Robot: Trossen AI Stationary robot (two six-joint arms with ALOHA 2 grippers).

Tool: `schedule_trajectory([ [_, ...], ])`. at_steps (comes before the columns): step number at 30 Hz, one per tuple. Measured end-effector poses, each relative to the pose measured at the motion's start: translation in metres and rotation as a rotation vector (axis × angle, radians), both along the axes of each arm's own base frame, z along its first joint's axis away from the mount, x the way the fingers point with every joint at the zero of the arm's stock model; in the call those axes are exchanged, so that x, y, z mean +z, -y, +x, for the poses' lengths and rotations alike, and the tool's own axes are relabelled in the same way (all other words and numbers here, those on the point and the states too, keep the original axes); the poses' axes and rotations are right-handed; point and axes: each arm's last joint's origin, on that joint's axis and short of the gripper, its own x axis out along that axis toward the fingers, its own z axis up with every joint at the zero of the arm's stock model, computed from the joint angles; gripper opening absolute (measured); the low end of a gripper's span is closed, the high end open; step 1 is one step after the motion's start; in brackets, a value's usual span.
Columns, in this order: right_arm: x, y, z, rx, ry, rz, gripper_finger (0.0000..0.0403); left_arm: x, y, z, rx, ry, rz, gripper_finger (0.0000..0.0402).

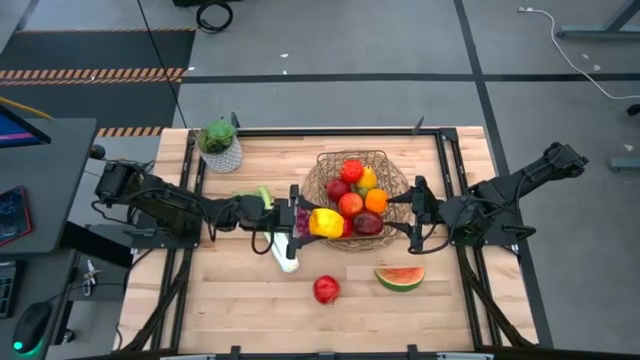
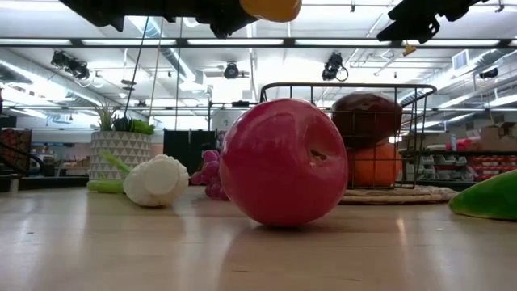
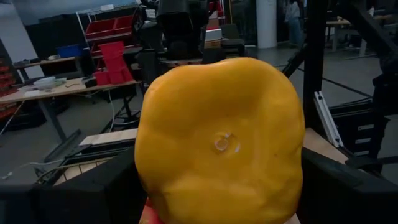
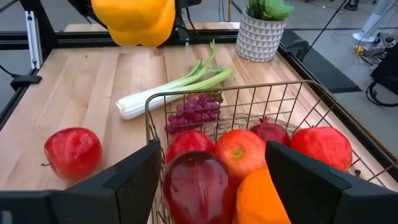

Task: Build produce basket
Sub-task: Put the bell pepper into the wire basket

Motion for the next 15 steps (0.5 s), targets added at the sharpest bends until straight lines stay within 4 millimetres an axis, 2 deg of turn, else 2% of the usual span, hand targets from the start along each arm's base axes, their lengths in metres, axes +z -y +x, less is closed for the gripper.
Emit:
schedule_trajectory([
  [2, 0.0, 0.0, 0.0, 0.001, 0.003, 0.0, 0.0291, 0.0, -0.001, 0.0, 0.003, 0.0, 0.049, 0.0318],
  [4, 0.001, 0.0, 0.0, 0.001, 0.008, 0.002, 0.0291, 0.0, -0.002, 0.0, 0.013, 0.001, 0.17, 0.0318],
  [12, 0.002, 0.0, 0.001, 0.006, 0.018, -0.003, 0.0291, 0.0, -0.012, 0.002, 0.067, -0.002, 0.894, 0.0318],
  [15, 0.002, 0.0, 0.001, 0.007, 0.018, -0.005, 0.0291, 0.0, -0.015, 0.002, 0.081, -0.011, 1.102, 0.0318],
])
